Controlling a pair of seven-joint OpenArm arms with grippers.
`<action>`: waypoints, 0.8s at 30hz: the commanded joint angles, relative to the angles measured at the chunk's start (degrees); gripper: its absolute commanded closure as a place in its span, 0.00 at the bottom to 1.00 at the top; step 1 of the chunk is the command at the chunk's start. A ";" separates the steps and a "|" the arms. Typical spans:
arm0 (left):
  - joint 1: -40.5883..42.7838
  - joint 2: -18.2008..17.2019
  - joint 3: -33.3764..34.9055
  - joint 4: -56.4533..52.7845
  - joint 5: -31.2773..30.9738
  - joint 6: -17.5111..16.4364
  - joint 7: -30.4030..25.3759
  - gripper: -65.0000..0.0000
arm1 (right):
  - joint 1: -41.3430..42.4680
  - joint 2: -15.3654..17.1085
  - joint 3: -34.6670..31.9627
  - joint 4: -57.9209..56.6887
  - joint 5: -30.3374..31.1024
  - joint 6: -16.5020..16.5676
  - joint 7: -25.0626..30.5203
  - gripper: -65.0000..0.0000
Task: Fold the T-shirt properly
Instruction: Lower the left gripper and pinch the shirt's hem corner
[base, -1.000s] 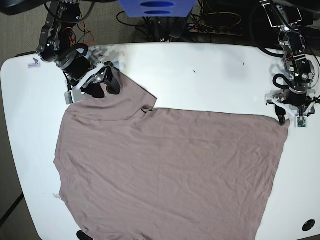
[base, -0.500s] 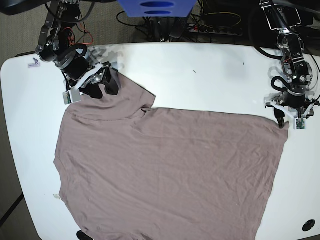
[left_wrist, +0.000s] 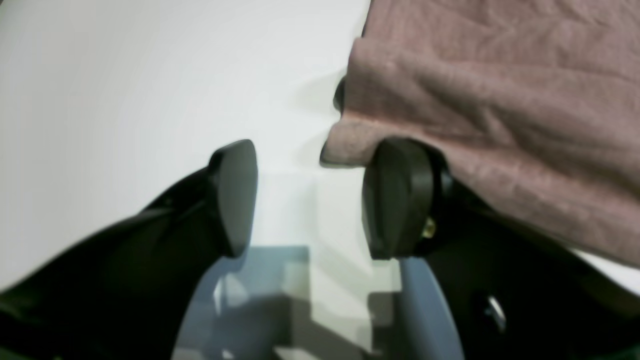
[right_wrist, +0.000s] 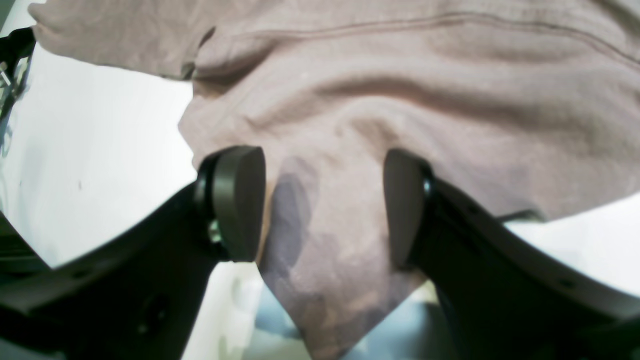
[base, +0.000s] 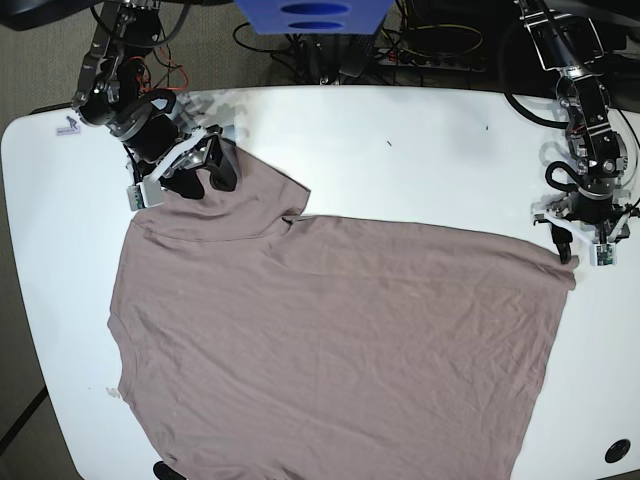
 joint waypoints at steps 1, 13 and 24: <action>-0.02 -0.34 -0.02 0.32 1.30 -1.15 2.99 0.43 | -0.41 0.41 0.05 0.08 -2.77 -0.87 -2.27 0.43; 1.11 -0.04 1.28 5.41 0.45 -3.36 2.96 0.44 | 0.02 0.31 -0.18 0.33 -2.86 -0.45 -2.46 0.43; 1.30 1.53 0.49 10.33 -1.28 -3.99 3.82 0.45 | 0.18 0.33 -0.17 0.35 -2.18 0.04 -1.94 0.43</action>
